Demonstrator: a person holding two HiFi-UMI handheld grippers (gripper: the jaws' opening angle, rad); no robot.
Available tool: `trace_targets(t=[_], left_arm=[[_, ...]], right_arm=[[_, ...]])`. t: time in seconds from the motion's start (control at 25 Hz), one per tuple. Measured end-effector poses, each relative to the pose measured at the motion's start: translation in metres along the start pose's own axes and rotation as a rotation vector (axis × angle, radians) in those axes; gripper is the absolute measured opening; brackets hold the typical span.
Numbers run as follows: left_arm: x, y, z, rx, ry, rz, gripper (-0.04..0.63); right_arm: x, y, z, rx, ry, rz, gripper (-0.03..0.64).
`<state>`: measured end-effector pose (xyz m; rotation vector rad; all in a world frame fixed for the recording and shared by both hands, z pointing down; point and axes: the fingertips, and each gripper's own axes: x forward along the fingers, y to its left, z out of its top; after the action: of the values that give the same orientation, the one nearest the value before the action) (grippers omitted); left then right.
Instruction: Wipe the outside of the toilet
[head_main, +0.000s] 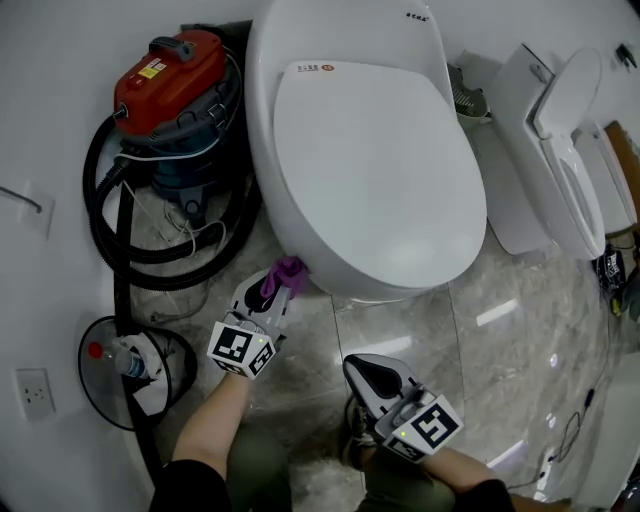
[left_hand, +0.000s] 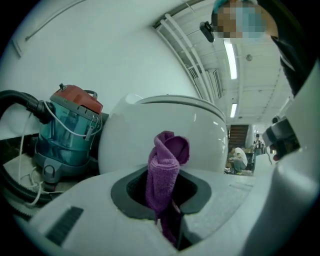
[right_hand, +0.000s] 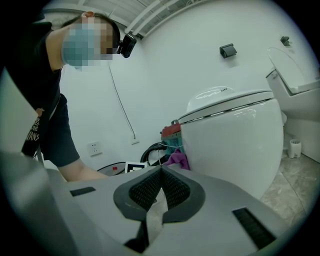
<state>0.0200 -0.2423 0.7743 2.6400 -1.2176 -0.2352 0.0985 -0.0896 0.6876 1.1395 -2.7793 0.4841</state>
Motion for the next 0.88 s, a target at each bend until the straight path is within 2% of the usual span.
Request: trace_targets(t=[0.08,0.2,0.4,0.64,0.8,0.88], left_arm=[[0.007,0.013,0.002,-0.003,-0.012,0.026,0.058],[0.014,0.024,0.005,0.022,-0.011,0.014,0.061],[0.023,0.046,0.008,0.048,-0.007,0.035,0.061],[0.046,0.101,0.014,0.068,-0.023,0.129,0.06],[0.069,0.146,0.018,0.082,-0.011,0.214,0.058],[0.08,0.162,0.019,0.1,0.005,0.245,0.058]], right_arm=[[0.0,0.0,-0.008,-0.001,0.031,0.0,-0.002],[-0.001,-0.001,-0.015,0.015,0.051,0.005,-0.002],[0.004,-0.004,-0.012,0.035,0.03,0.031,-0.002],[0.009,-0.012,-0.028,0.044,0.072,0.048,-0.002],[0.021,-0.011,-0.027,0.029,0.048,0.073,-0.002],[0.019,-0.012,-0.039,0.011,0.088,0.073,-0.002]])
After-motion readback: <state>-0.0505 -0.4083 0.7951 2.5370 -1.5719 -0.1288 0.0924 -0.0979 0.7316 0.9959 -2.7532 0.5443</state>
